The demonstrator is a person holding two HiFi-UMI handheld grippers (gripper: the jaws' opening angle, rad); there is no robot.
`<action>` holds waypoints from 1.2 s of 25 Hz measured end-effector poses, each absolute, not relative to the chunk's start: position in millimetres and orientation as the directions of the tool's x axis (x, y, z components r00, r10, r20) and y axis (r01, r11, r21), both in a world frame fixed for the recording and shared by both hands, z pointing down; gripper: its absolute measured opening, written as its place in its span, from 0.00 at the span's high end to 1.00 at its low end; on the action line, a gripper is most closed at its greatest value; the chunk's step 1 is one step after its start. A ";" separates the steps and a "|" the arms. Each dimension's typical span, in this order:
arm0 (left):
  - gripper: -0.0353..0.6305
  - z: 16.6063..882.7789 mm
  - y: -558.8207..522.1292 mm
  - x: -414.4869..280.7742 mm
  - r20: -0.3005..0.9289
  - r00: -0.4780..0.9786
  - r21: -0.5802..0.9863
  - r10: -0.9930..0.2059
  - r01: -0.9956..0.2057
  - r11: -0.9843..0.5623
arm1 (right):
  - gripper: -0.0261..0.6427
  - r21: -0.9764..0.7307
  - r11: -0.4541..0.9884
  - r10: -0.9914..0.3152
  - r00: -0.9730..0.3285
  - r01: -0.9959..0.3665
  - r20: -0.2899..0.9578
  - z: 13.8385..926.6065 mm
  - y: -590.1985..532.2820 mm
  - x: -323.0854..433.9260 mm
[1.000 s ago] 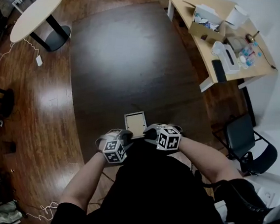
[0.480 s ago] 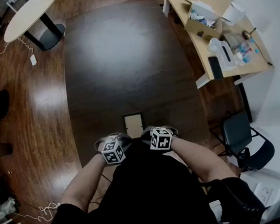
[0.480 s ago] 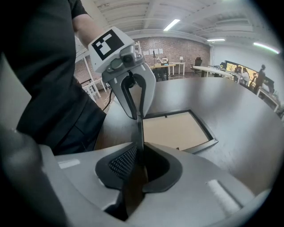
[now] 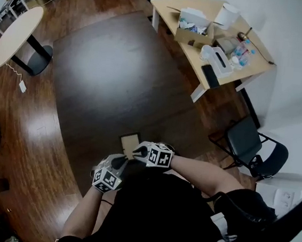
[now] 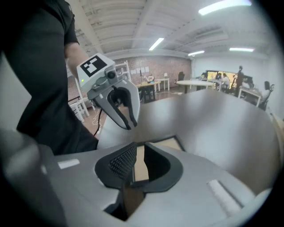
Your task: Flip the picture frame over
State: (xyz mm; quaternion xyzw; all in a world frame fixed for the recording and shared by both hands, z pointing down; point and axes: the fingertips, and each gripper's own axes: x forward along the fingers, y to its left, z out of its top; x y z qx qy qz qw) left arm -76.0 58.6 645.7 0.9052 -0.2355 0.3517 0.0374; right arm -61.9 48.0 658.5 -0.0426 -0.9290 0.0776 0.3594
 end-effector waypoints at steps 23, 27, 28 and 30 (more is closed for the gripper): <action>0.95 493.8 -40.4 -148.4 0.256 0.498 -0.049 -0.828 -0.849 -0.526 | 0.95 -0.156 0.845 -0.437 -0.829 -0.511 0.348 542.3 -56.0 -50.2; 0.95 490.9 -46.5 -147.9 0.244 0.505 -0.048 -0.828 -0.846 -0.531 | 0.95 -0.165 0.831 -0.458 -0.822 -0.531 0.339 540.7 -67.4 -50.8; 0.95 489.9 -48.5 -147.9 0.242 0.506 -0.052 -0.828 -0.846 -0.531 | 0.95 -0.159 0.833 -0.457 -0.822 -0.529 0.340 541.3 -68.3 -51.5; 0.95 486.1 -53.0 -148.9 0.246 0.496 -0.041 -0.833 -0.853 -0.520 | 0.95 -0.140 0.843 -0.451 -0.823 -0.520 0.345 542.3 -68.5 -54.0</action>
